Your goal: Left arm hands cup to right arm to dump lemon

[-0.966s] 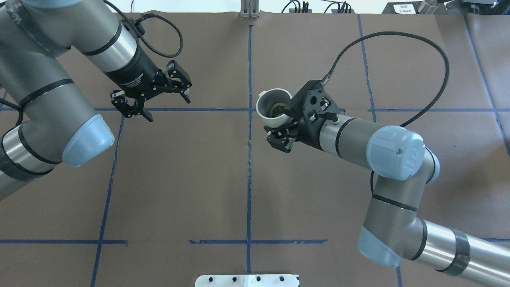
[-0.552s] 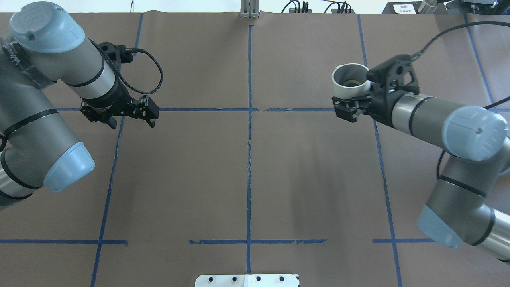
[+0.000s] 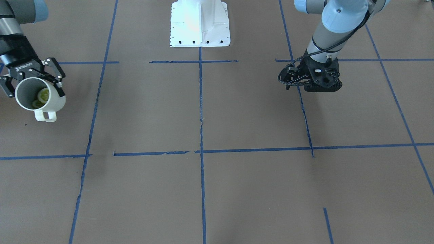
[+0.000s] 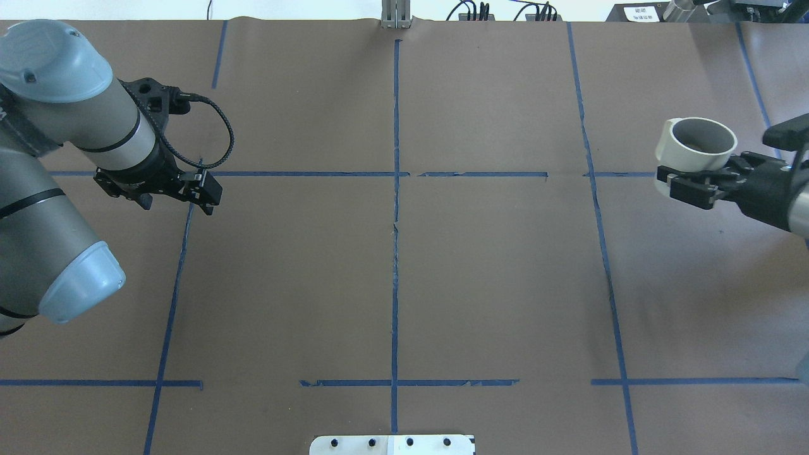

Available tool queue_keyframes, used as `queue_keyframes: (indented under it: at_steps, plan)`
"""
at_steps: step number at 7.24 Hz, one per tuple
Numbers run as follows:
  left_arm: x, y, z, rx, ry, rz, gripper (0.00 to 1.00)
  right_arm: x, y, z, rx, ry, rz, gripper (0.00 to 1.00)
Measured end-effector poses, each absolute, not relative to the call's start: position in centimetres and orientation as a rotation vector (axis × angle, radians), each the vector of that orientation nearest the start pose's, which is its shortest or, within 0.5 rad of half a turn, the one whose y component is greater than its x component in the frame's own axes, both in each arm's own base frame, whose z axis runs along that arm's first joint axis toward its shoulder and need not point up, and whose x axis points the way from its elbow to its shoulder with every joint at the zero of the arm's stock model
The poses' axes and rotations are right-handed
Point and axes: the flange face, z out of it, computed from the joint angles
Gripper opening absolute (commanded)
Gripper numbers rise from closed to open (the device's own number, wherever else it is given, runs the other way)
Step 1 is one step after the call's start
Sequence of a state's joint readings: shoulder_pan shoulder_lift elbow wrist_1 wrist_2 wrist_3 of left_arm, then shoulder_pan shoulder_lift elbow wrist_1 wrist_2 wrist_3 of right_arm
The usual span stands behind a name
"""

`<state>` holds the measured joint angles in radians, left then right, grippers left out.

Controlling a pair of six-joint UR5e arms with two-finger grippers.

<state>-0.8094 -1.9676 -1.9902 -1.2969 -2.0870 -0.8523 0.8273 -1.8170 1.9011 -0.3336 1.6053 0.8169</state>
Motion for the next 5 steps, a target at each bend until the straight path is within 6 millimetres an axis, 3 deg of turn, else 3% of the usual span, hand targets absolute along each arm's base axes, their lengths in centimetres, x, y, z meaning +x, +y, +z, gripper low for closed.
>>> queue_keyframes:
  at_steps: [3,5]
  plan:
    - [34.3,-45.5,28.4,-0.046,0.752,-0.052,1.00,-10.9,-35.8,60.3,0.969,-0.977,0.074,0.16]
    - [35.2,-45.2,27.9,-0.054,0.769,-0.076,1.00,-6.4,-33.7,64.6,0.961,-0.957,0.156,0.15]
